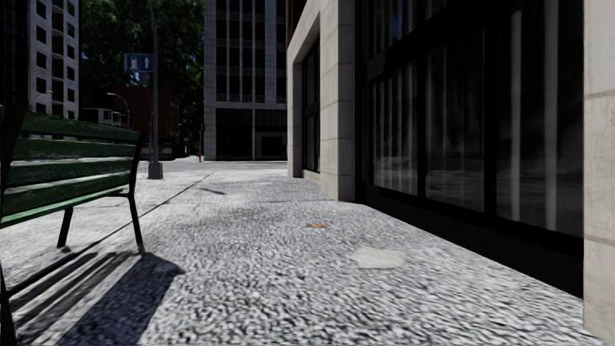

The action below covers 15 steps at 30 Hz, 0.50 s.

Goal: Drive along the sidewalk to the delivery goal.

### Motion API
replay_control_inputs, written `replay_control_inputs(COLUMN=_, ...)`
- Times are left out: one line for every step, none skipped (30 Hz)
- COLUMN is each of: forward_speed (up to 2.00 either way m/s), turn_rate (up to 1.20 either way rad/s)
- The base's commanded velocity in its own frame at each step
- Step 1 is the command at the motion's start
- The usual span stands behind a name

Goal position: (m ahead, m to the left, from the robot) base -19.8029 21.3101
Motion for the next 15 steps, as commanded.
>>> replay_control_inputs(forward_speed=2.0, turn_rate=0.26)
replay_control_inputs(forward_speed=2.0, turn_rate=0.28)
replay_control_inputs(forward_speed=2.0, turn_rate=0.28)
replay_control_inputs(forward_speed=2.0, turn_rate=0.29)
replay_control_inputs(forward_speed=2.0, turn_rate=0.29)
replay_control_inputs(forward_speed=2.0, turn_rate=0.29)
replay_control_inputs(forward_speed=2.0, turn_rate=0.29)
replay_control_inputs(forward_speed=2.0, turn_rate=0.29)
replay_control_inputs(forward_speed=2.0, turn_rate=0.29)
replay_control_inputs(forward_speed=2.0, turn_rate=0.29)
replay_control_inputs(forward_speed=2.0, turn_rate=0.29)
replay_control_inputs(forward_speed=2.0, turn_rate=0.29)
replay_control_inputs(forward_speed=2.0, turn_rate=0.29)
replay_control_inputs(forward_speed=2.0, turn_rate=0.29)
replay_control_inputs(forward_speed=2.0, turn_rate=0.29)
